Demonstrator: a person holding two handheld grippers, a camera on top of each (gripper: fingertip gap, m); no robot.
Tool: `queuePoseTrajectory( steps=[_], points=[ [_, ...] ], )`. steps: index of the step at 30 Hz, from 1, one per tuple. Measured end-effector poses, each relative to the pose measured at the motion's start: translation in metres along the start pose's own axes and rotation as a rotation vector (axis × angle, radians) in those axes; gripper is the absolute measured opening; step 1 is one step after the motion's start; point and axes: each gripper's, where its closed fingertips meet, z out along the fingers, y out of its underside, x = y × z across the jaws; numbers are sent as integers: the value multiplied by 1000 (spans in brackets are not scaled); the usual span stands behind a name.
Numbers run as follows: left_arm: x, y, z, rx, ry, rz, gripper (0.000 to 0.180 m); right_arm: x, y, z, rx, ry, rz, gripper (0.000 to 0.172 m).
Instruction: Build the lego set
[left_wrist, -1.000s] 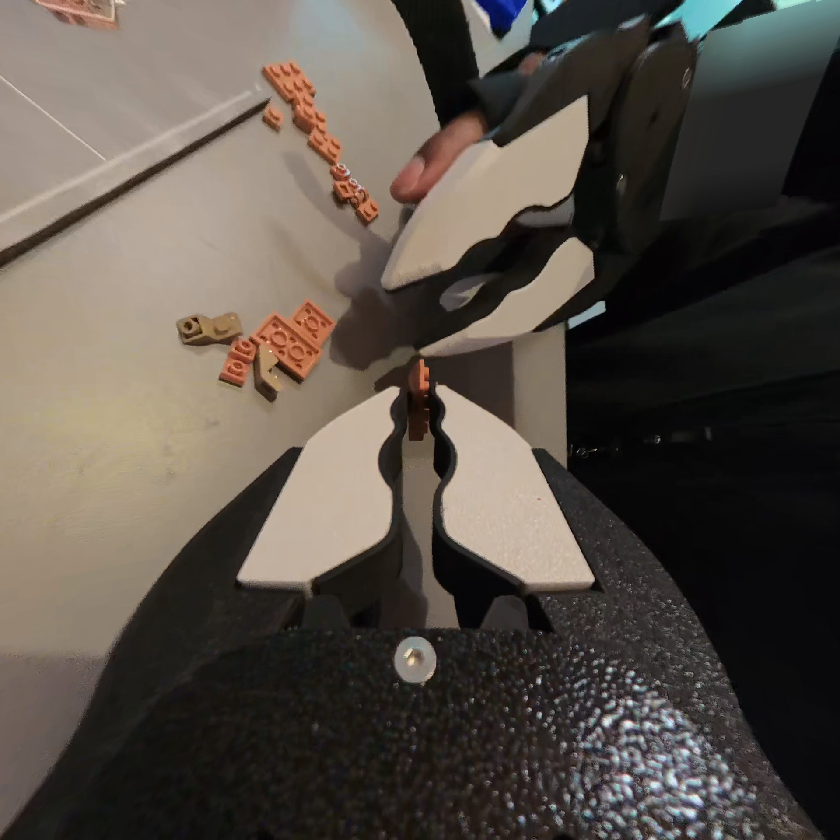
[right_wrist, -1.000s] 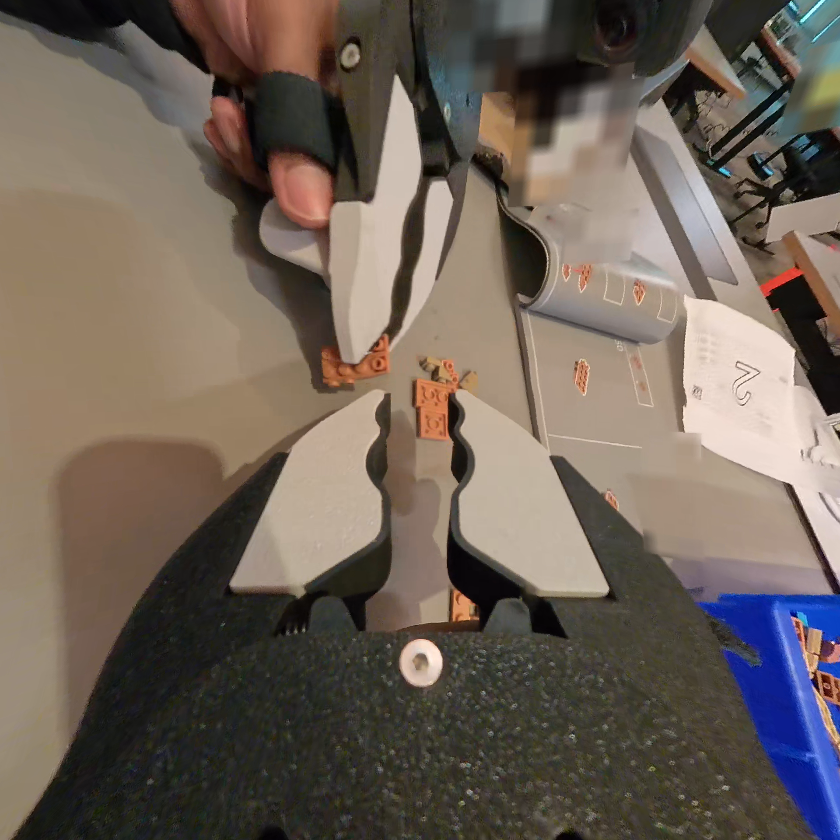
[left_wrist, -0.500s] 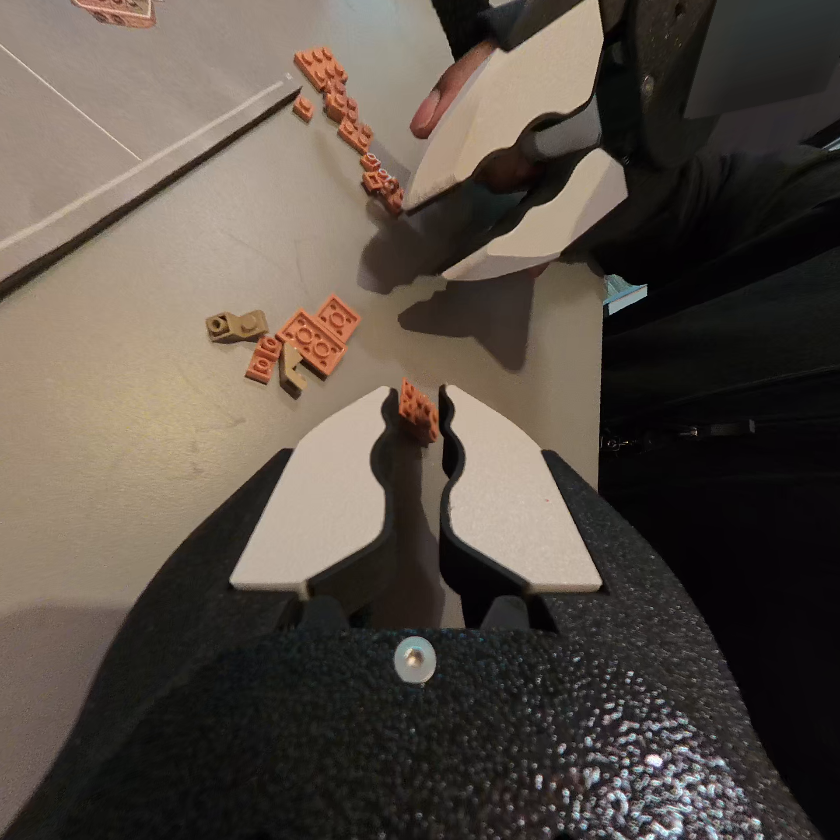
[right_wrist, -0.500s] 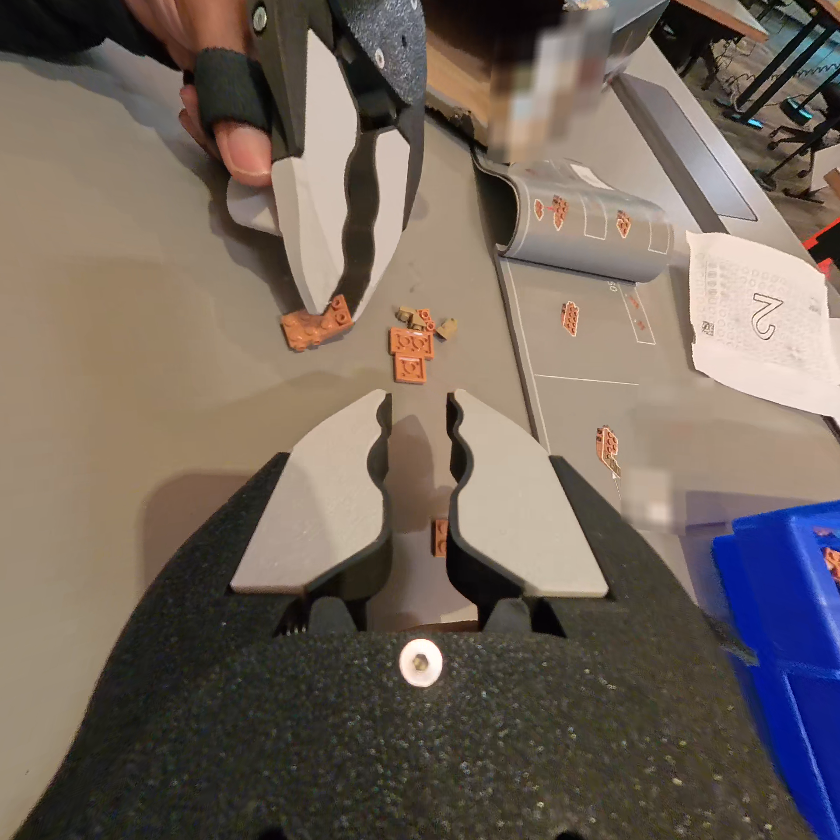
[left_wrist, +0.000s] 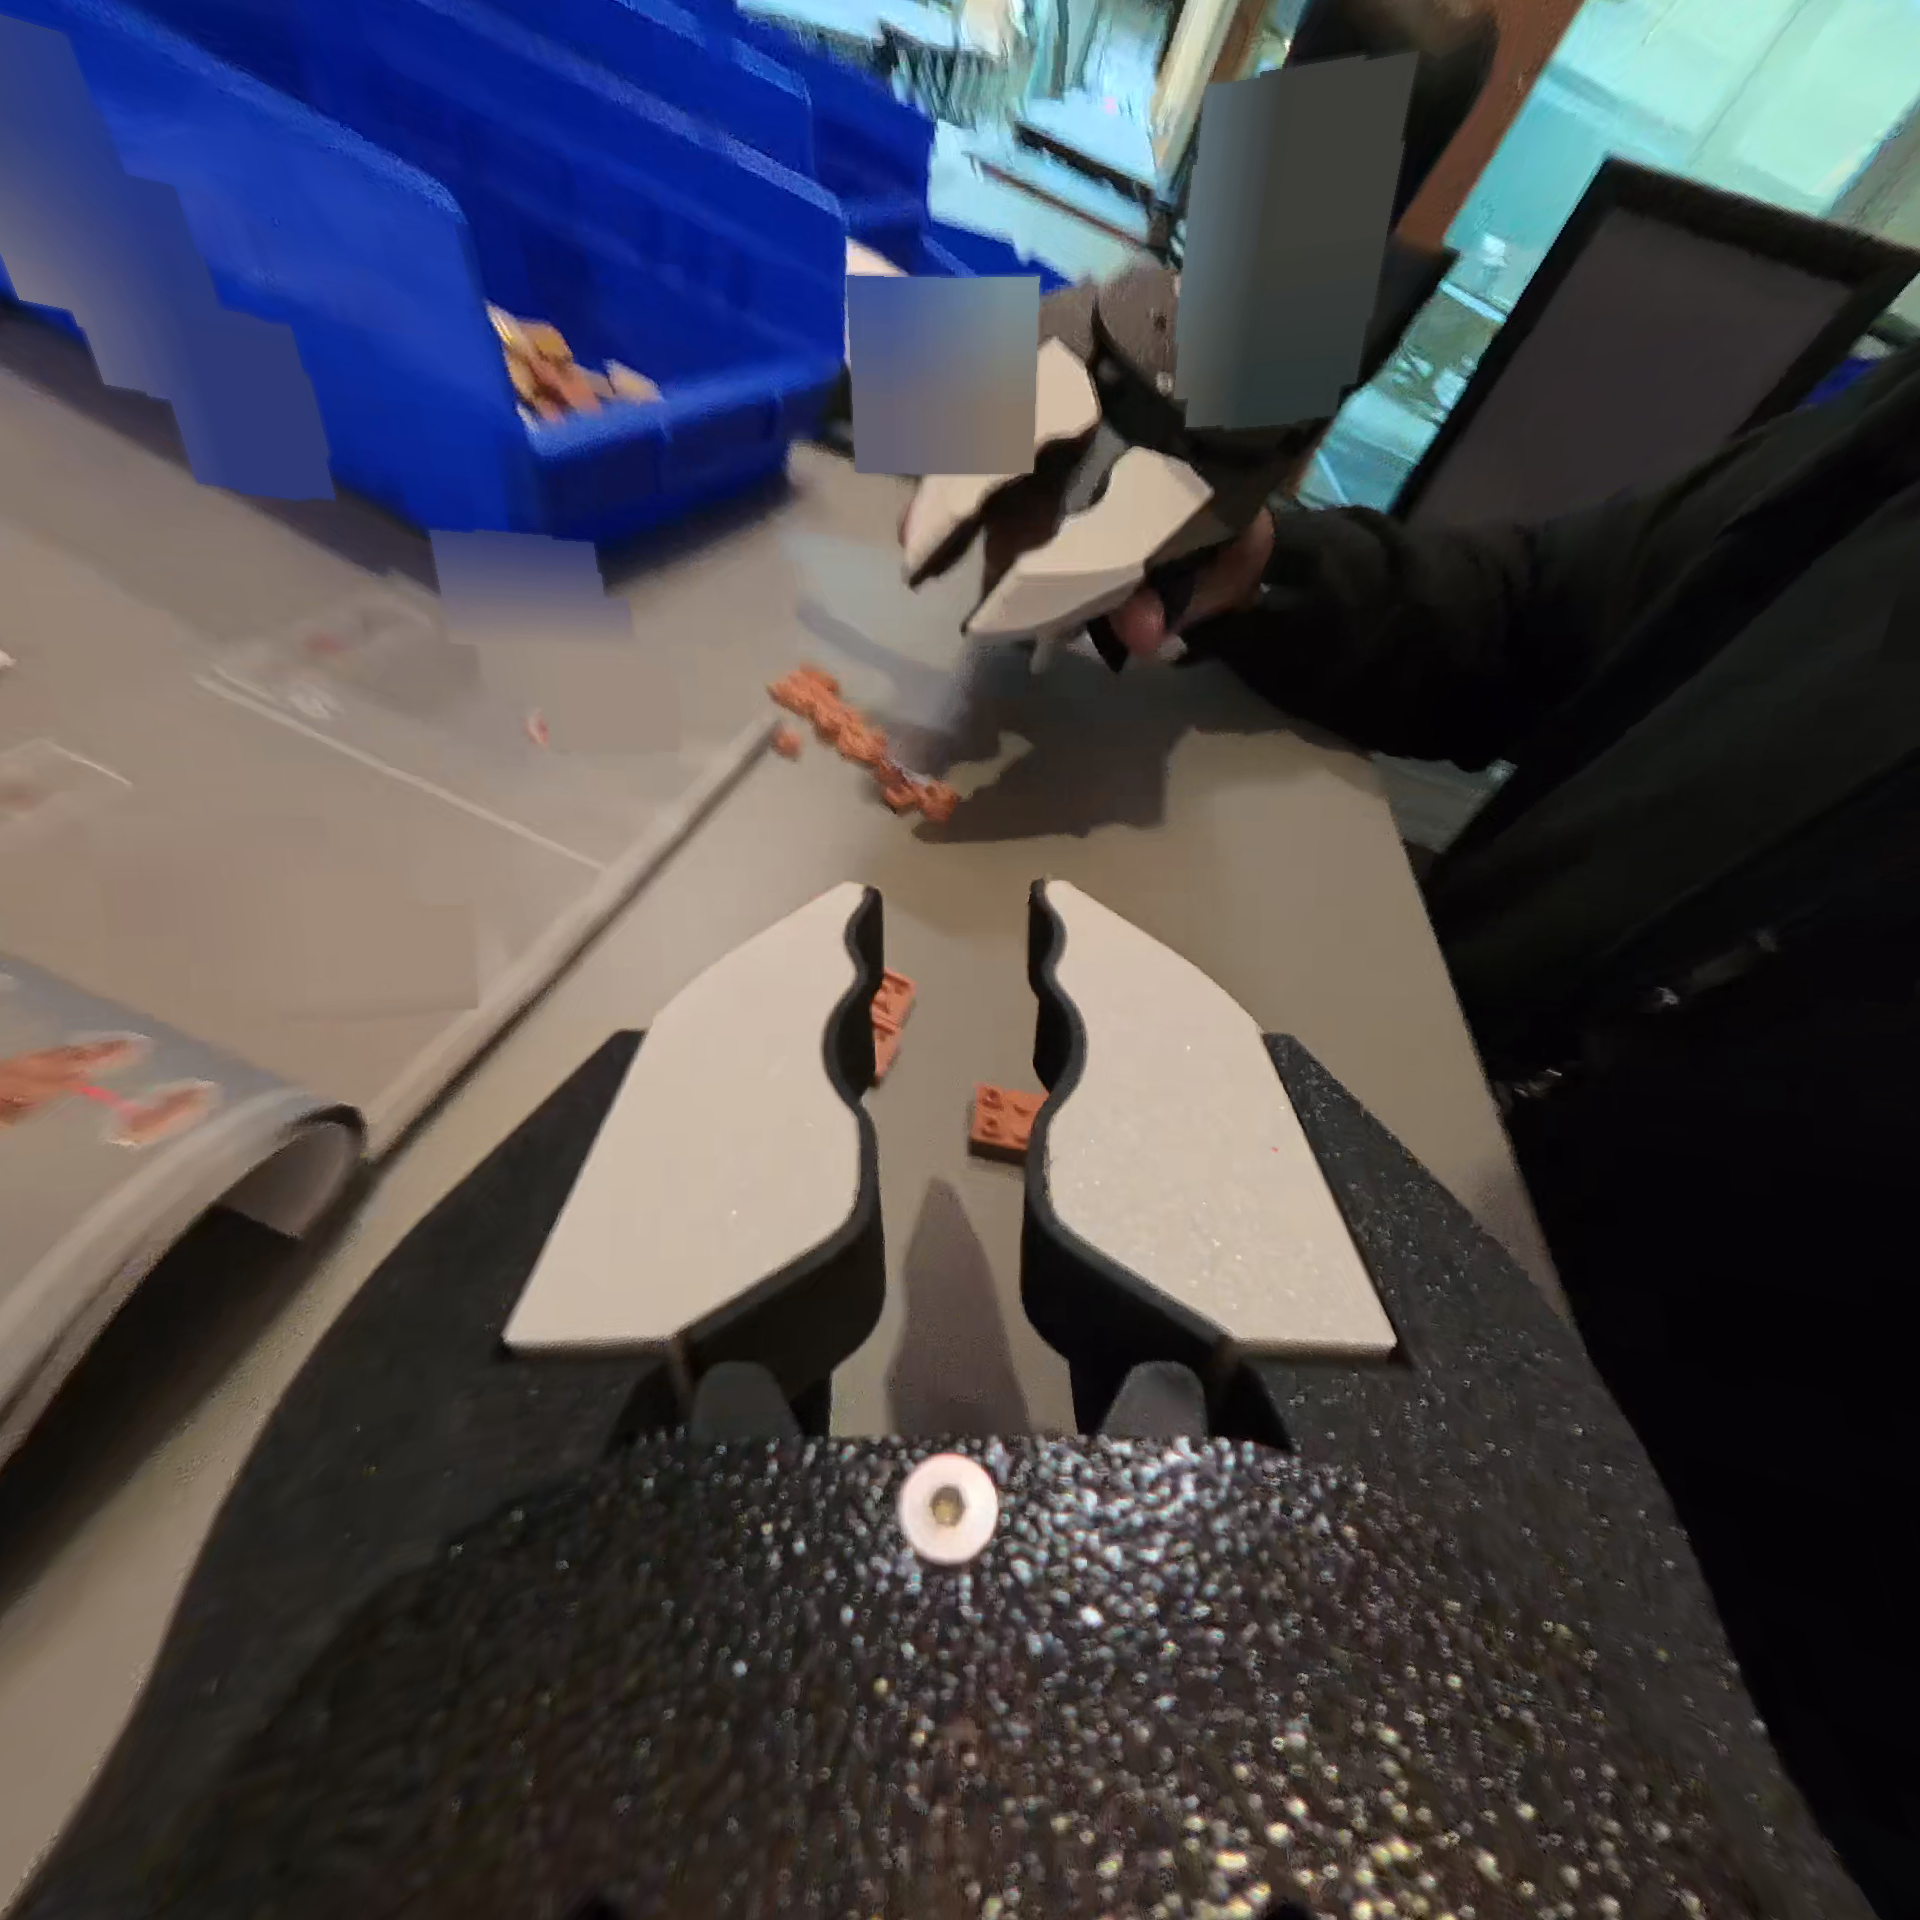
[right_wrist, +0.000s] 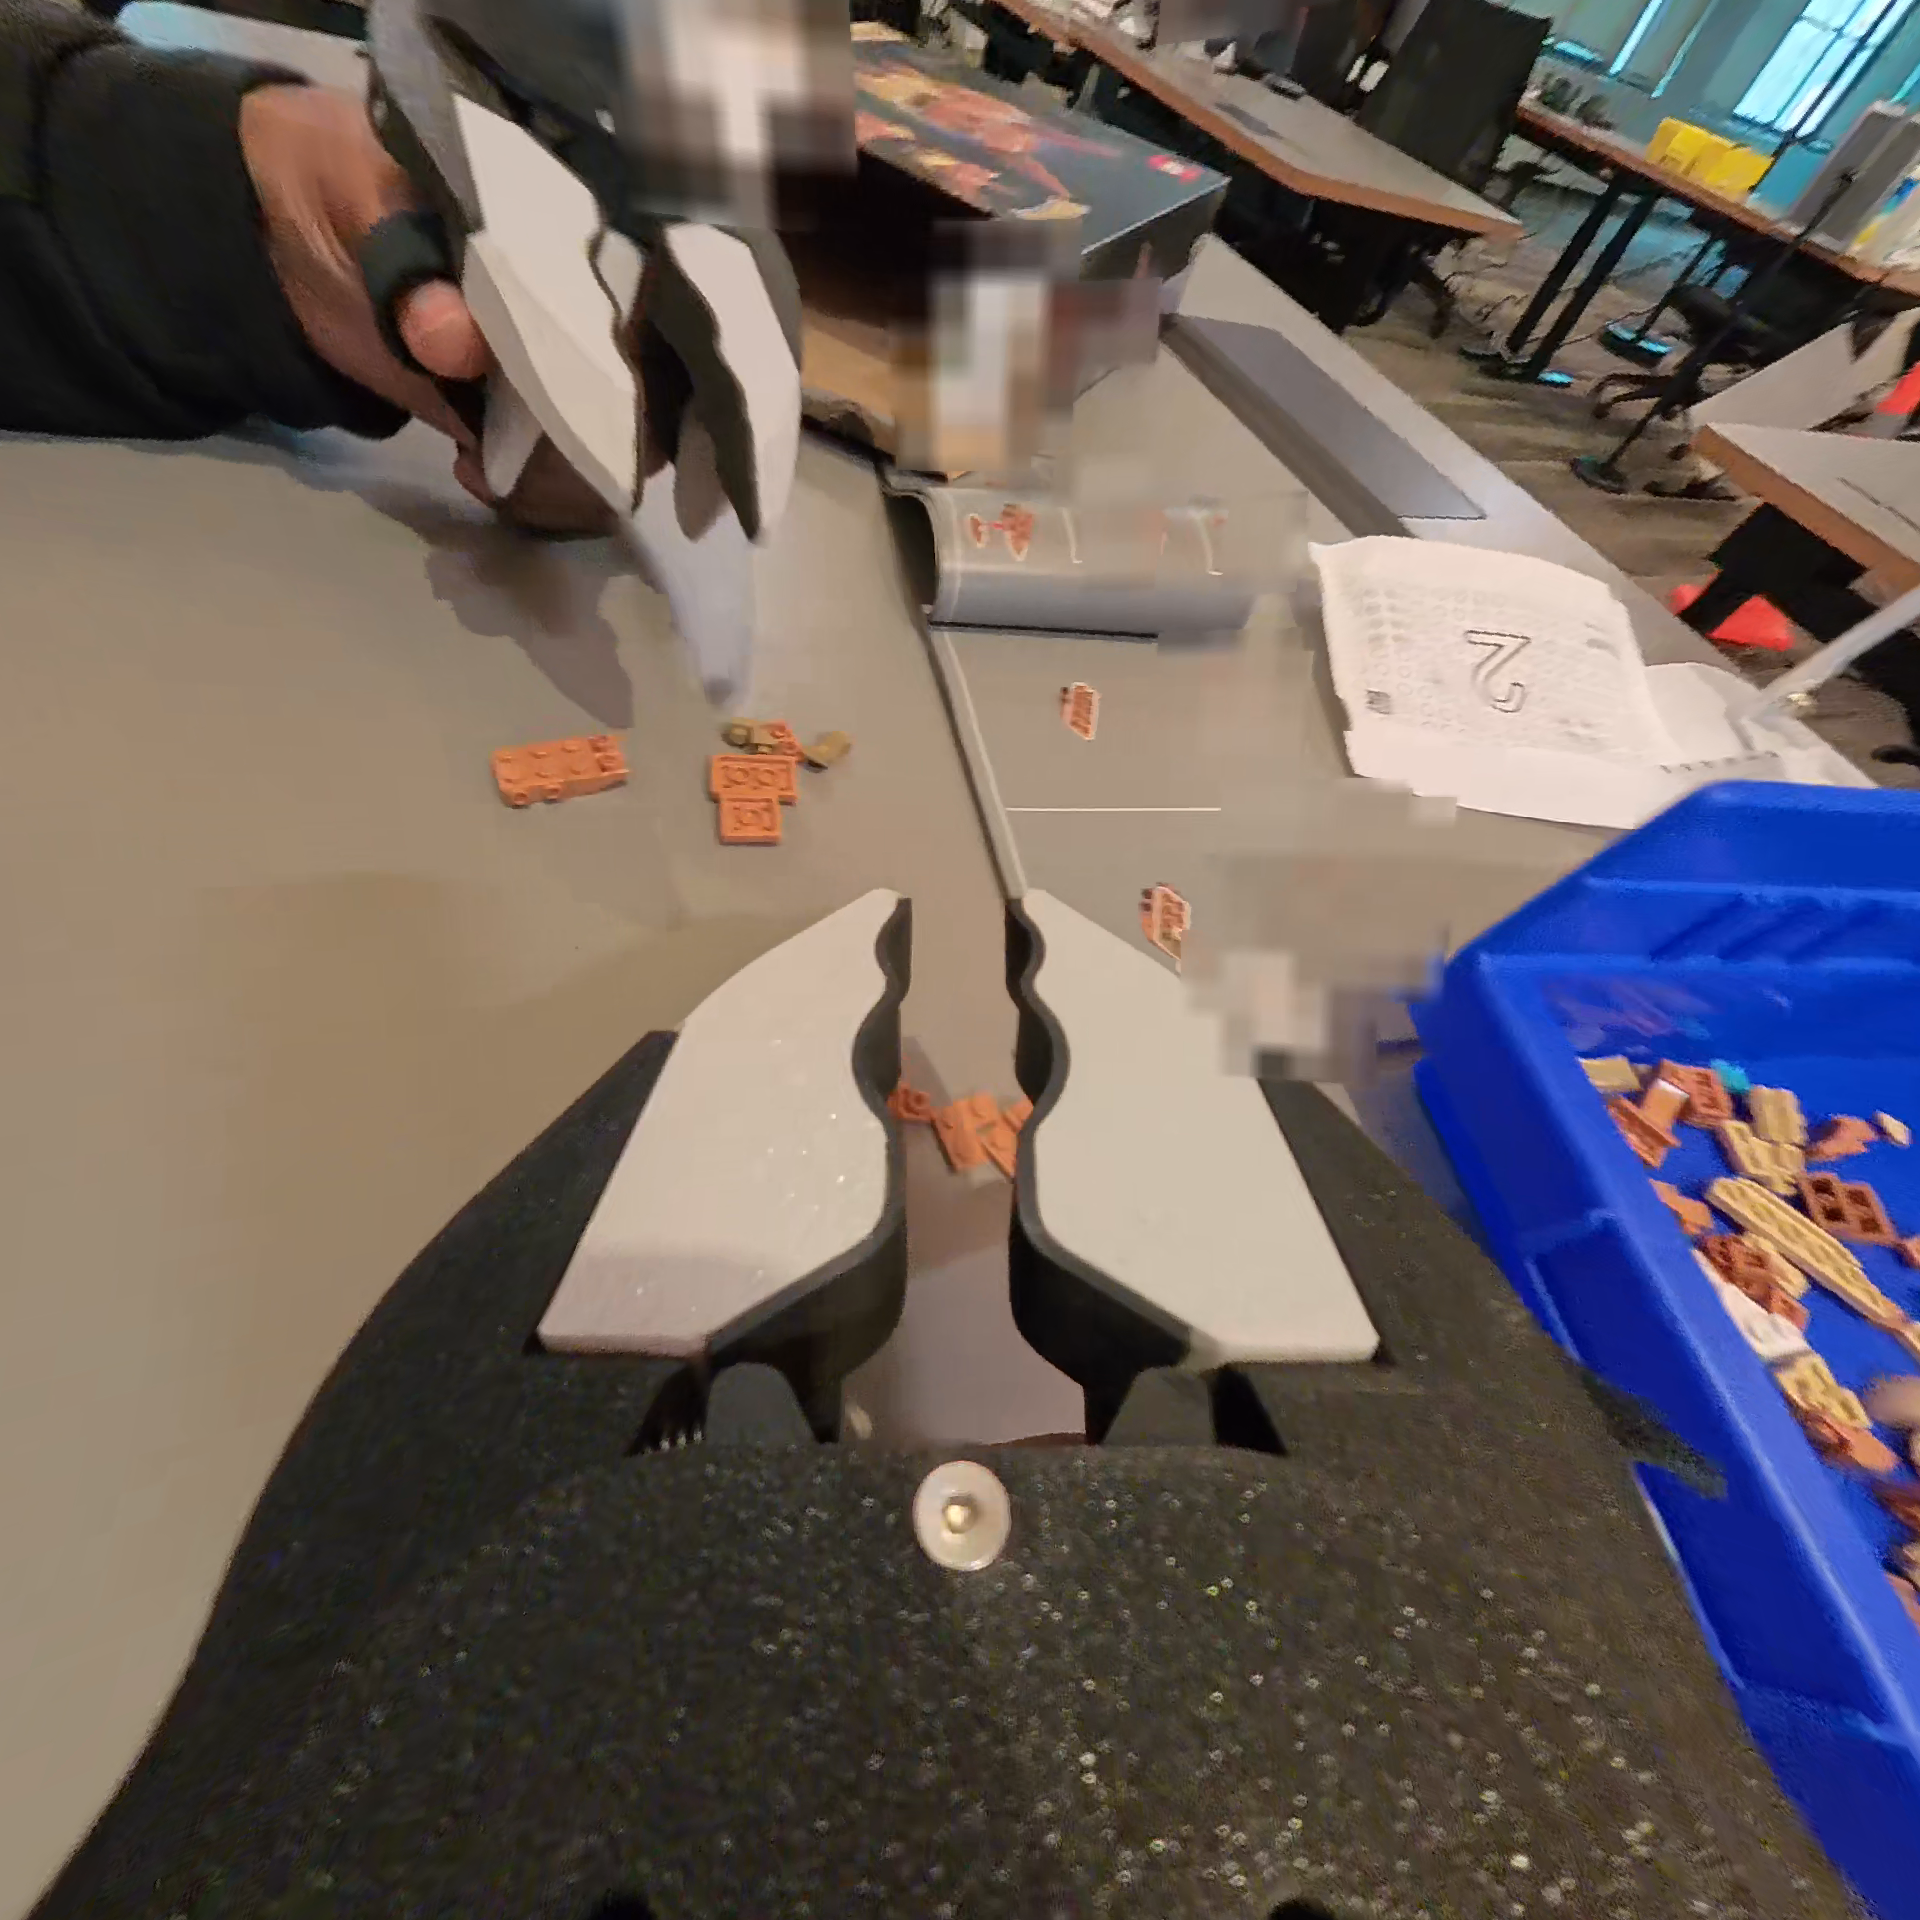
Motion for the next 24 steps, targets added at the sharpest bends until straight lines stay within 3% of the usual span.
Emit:
queuePoseTrajectory(
  steps=[4,8,14,24],
  points=[
    [-14,-15,-15,97,-138,177,22,19,11,-11,-21,35,36,9],
    [-25,-14,-21,89,-234,237,21,31,26,-20,-68,45,52,2],
    [-29,-8,-18,44,-263,258,20,43,47,-27,-120,28,100,0],
    [-29,3,-10,-48,-257,257,19,43,47,-25,-115,4,140,0]
  ],
)
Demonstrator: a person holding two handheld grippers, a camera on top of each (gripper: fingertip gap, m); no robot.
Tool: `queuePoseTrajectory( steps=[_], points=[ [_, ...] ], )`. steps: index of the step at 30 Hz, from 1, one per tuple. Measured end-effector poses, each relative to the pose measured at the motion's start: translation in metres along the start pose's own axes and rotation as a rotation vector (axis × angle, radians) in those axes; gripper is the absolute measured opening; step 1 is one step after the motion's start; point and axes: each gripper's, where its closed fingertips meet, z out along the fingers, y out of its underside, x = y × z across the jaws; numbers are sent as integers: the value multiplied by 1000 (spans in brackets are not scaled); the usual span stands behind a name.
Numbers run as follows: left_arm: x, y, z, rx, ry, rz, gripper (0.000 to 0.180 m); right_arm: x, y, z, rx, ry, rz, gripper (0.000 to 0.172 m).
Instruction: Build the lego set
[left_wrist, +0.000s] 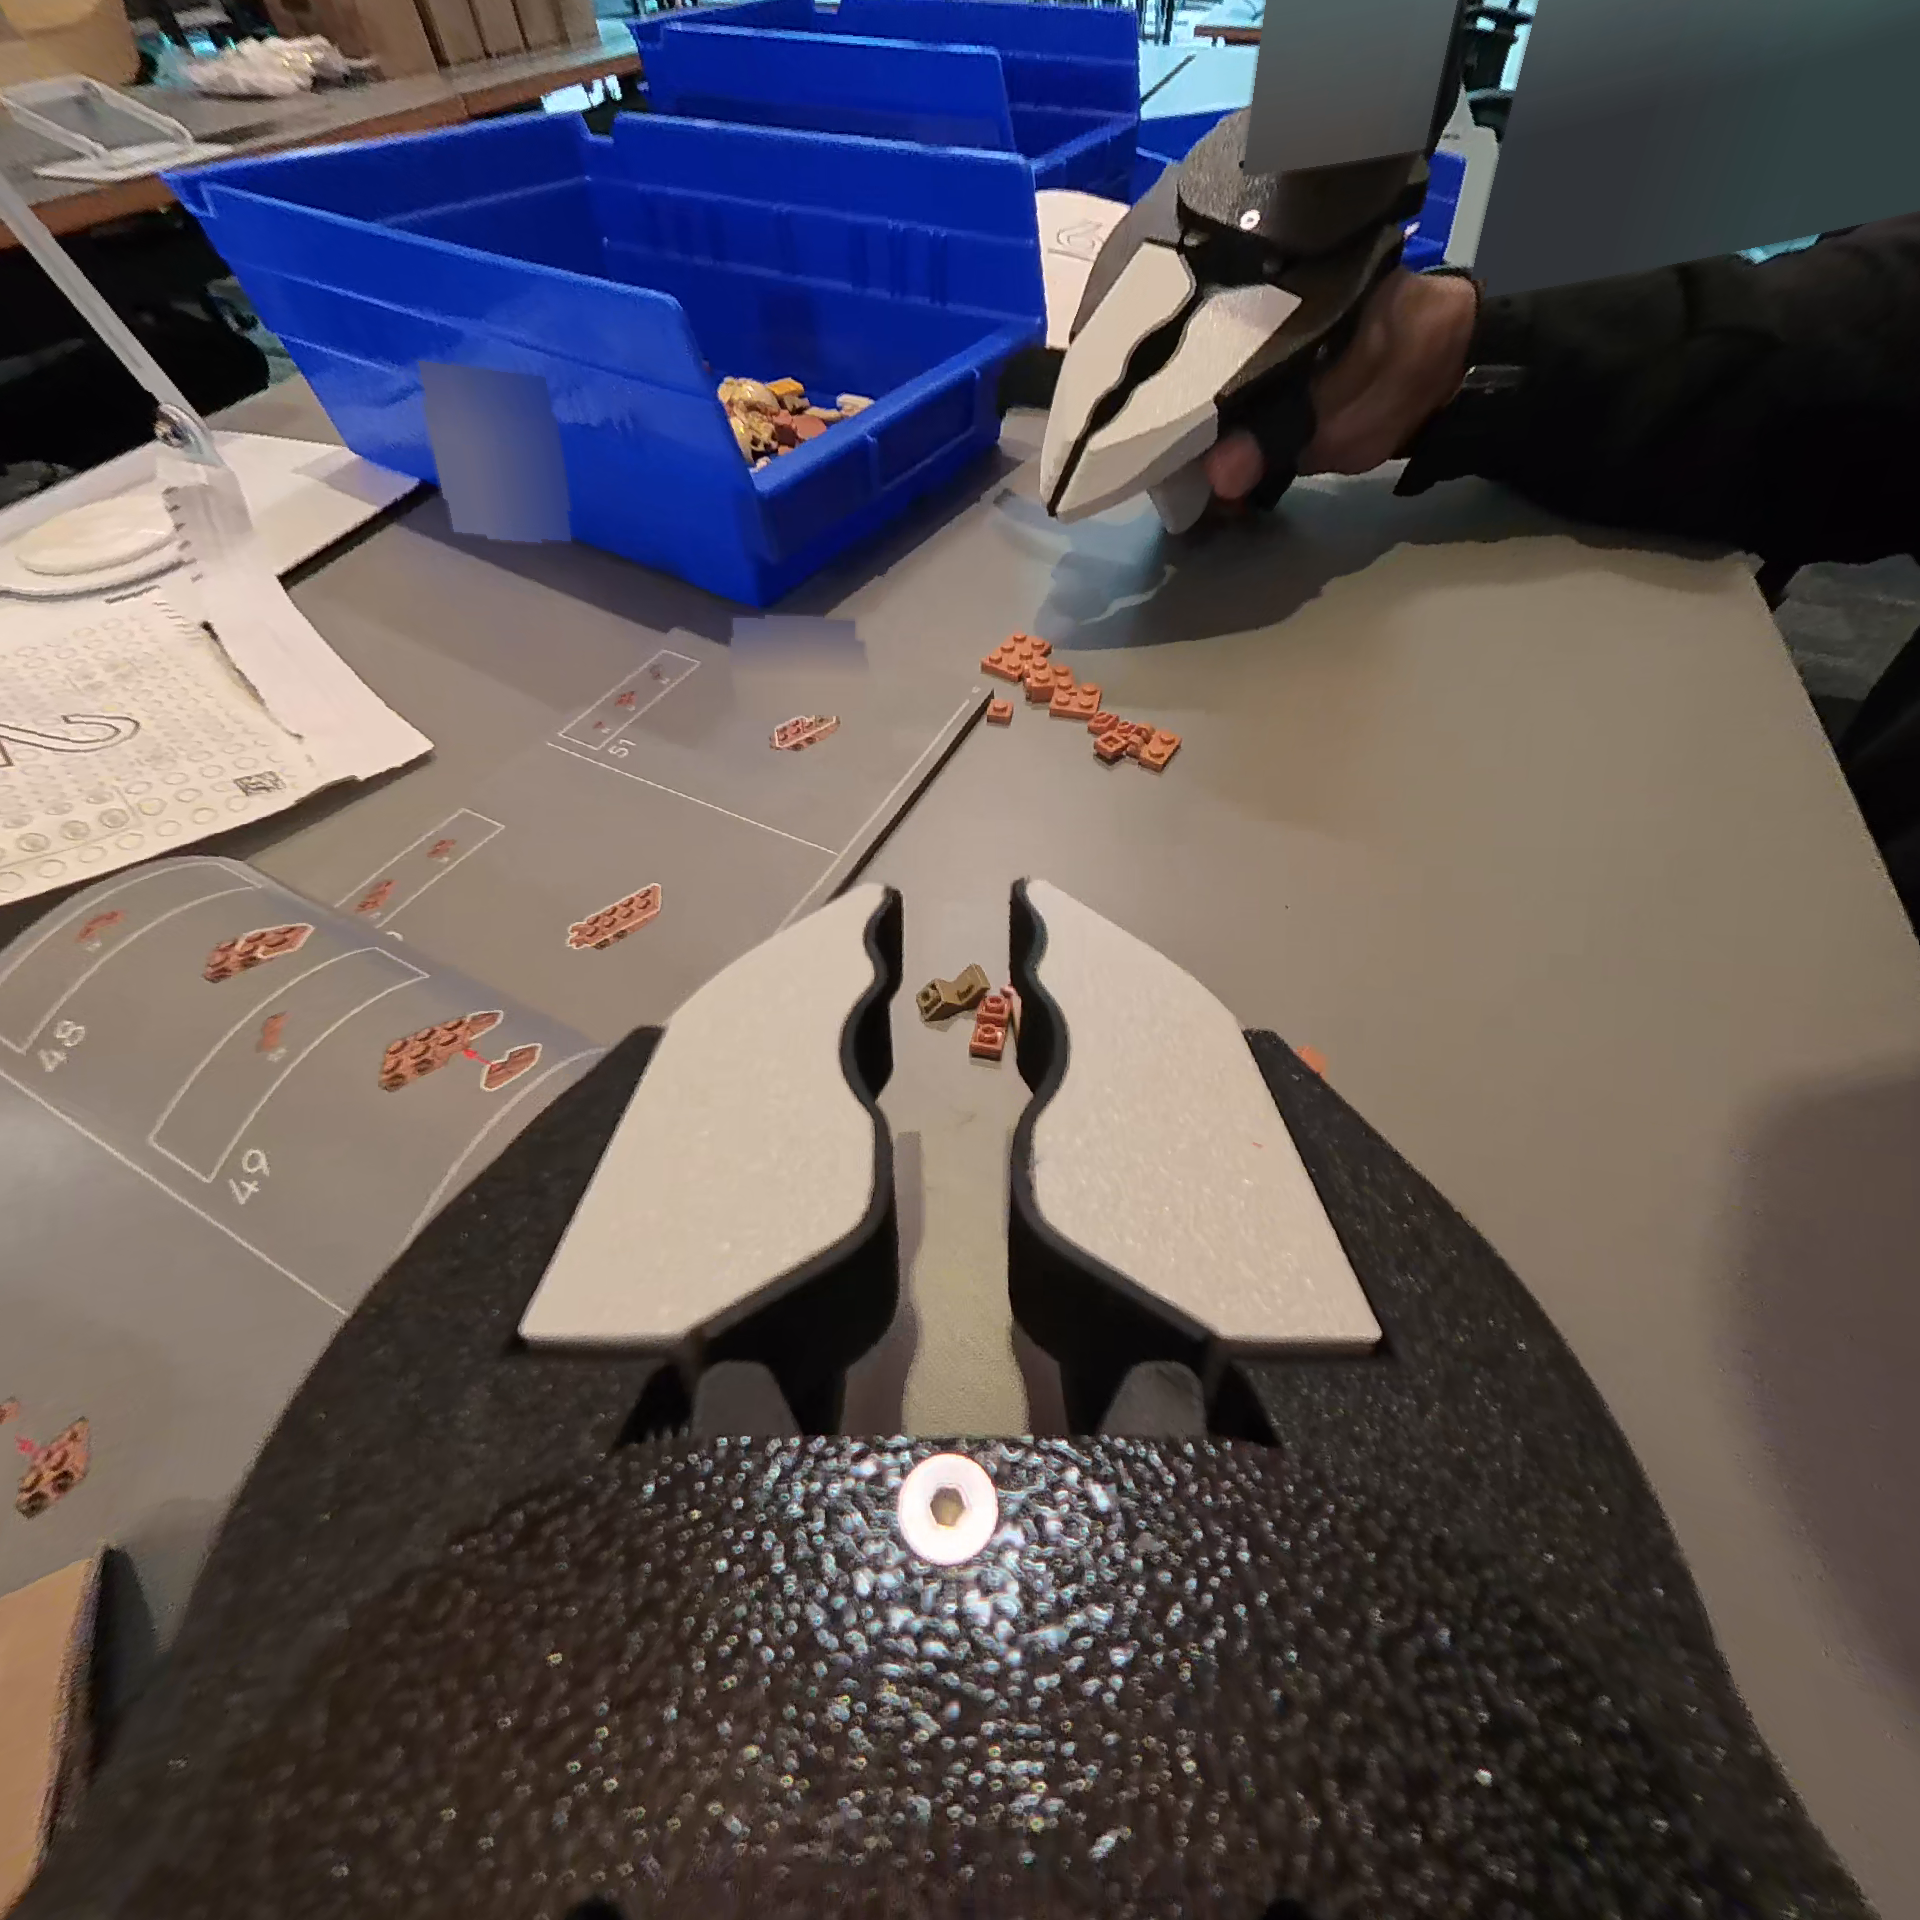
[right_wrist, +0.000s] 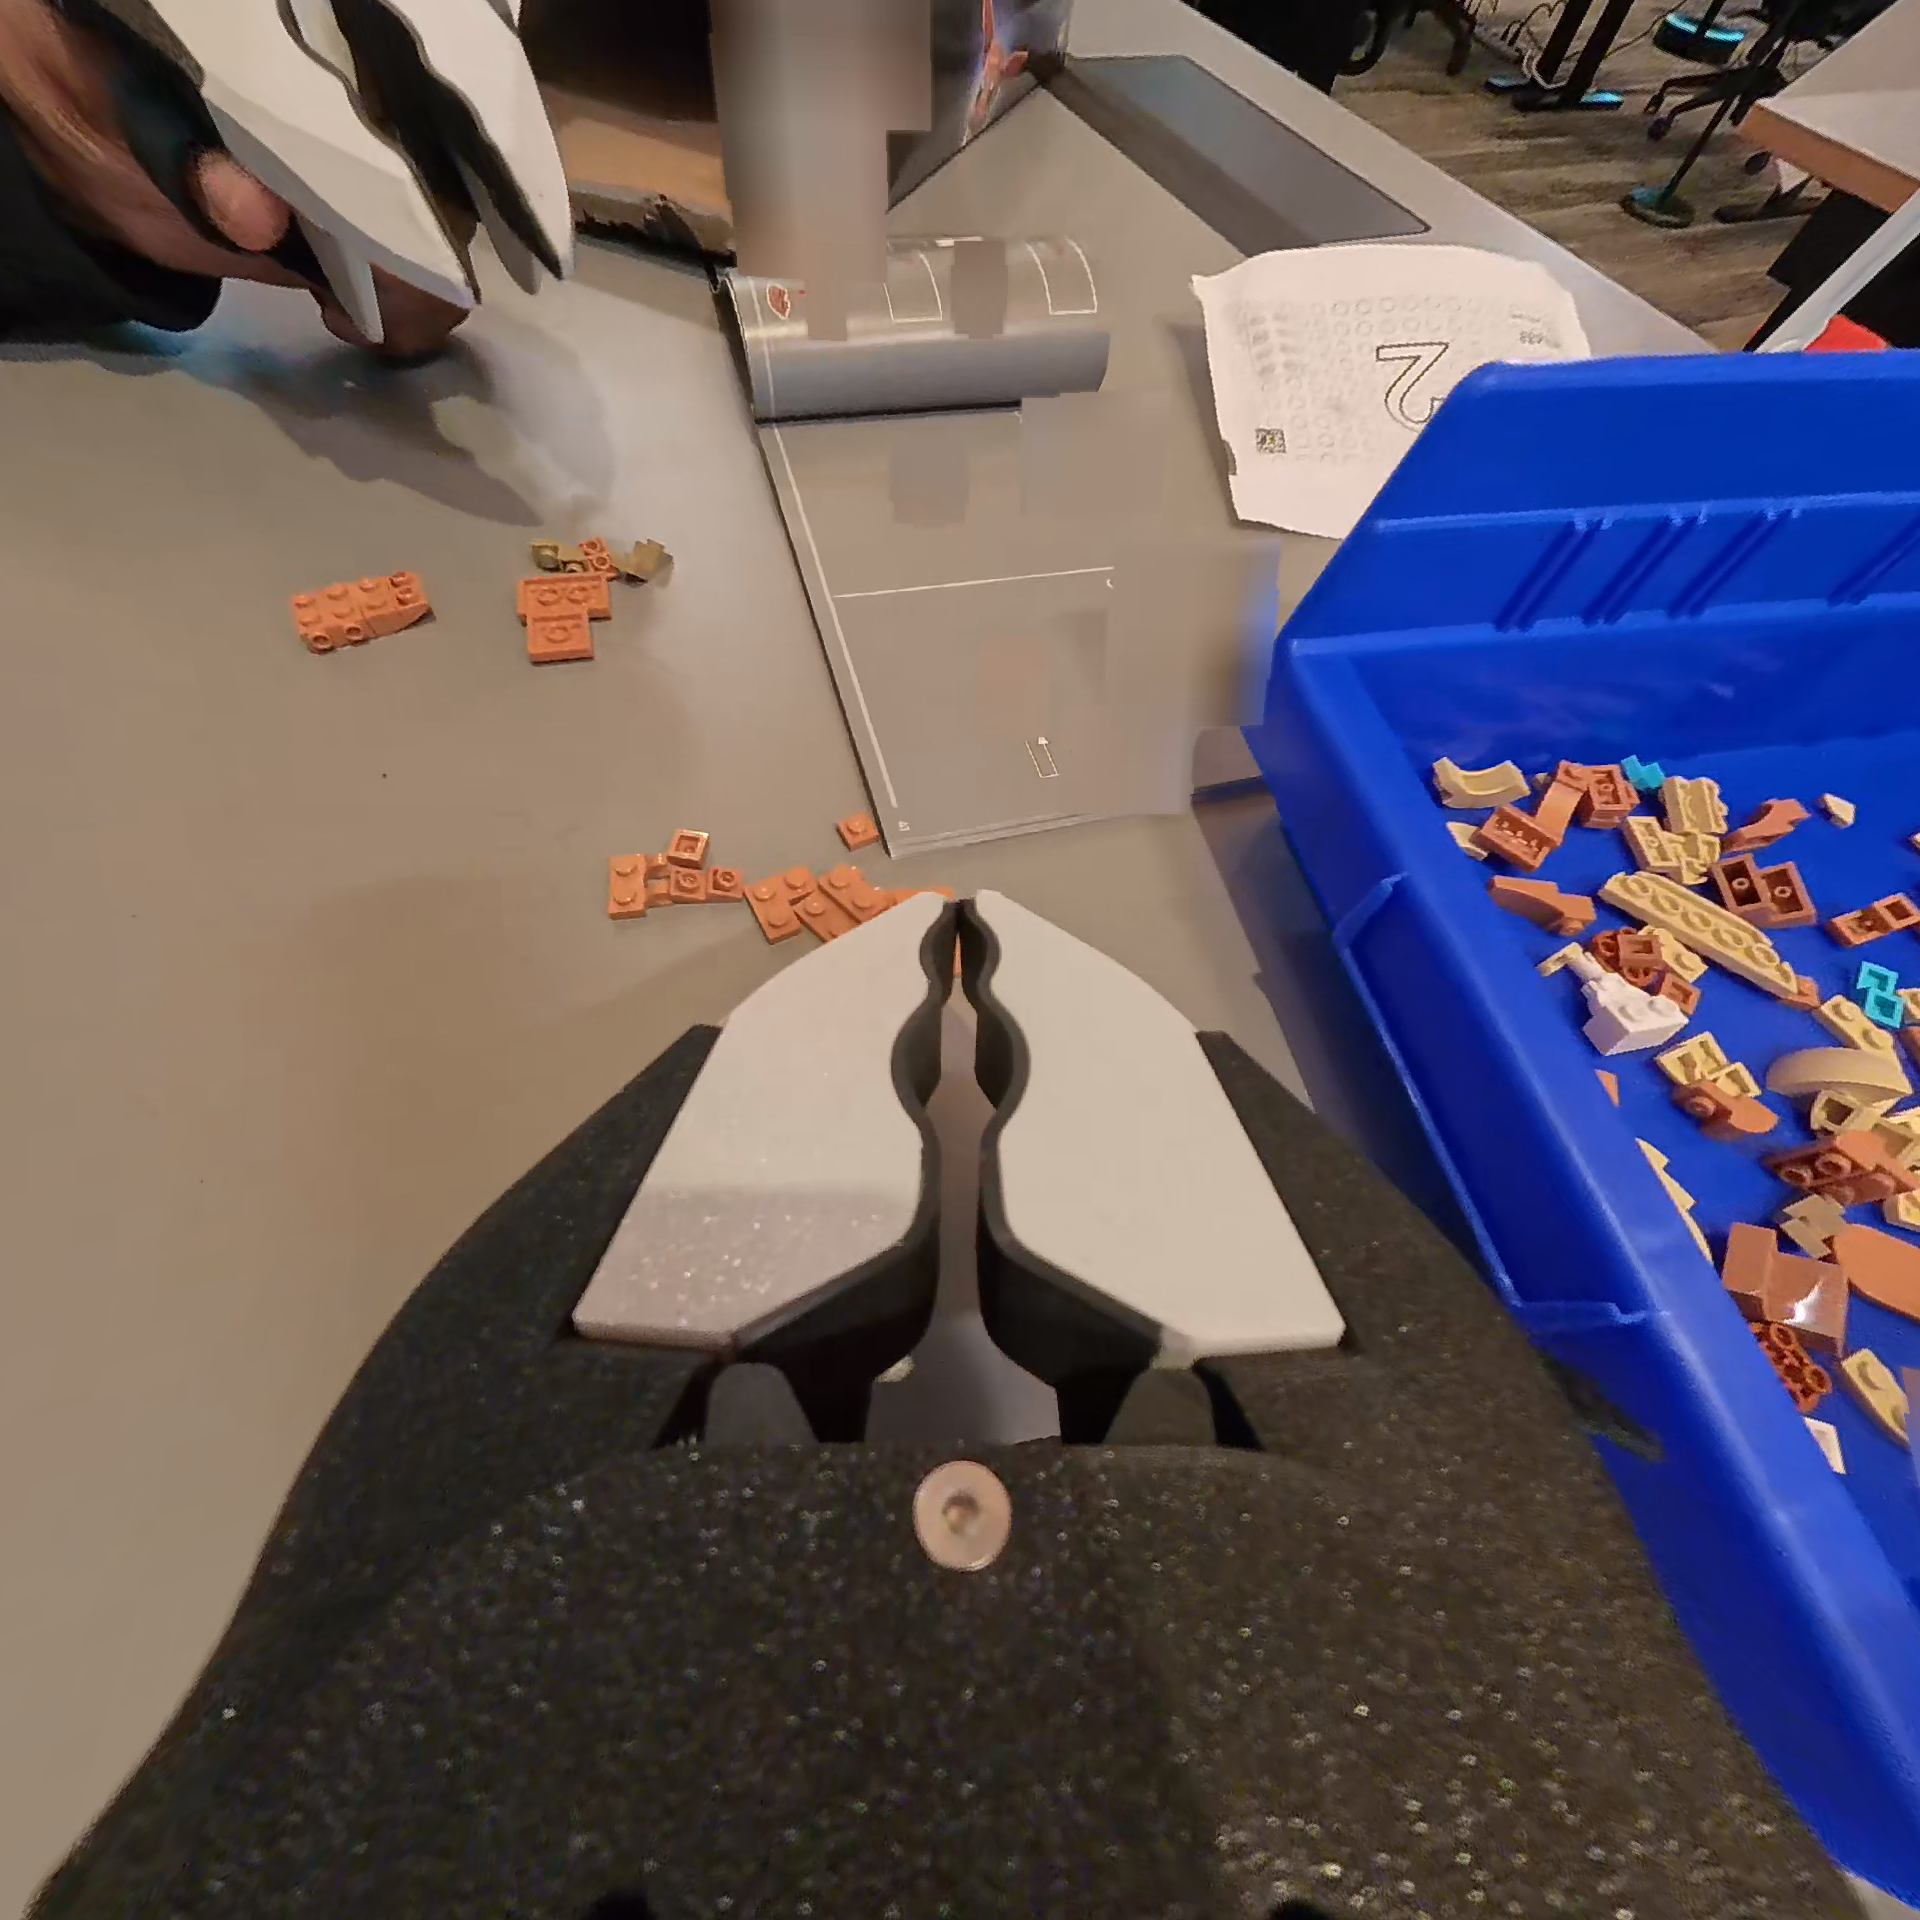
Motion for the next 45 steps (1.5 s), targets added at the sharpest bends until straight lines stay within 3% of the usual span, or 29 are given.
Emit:
queuePoseTrajectory(
  steps=[19,32,37,45],
  points=[
    [12,19,10,-153,41,1,16,-6,10,9,-92,-15,-22,2],
    [30,39,36,-353,182,67,23,-10,14,13,-131,-13,-68,6],
    [29,47,41,-437,164,156,28,-10,14,12,-127,-16,-66,6],
    [27,51,42,-480,167,149,25,-12,15,13,-138,-22,-79,6]
  ],
)
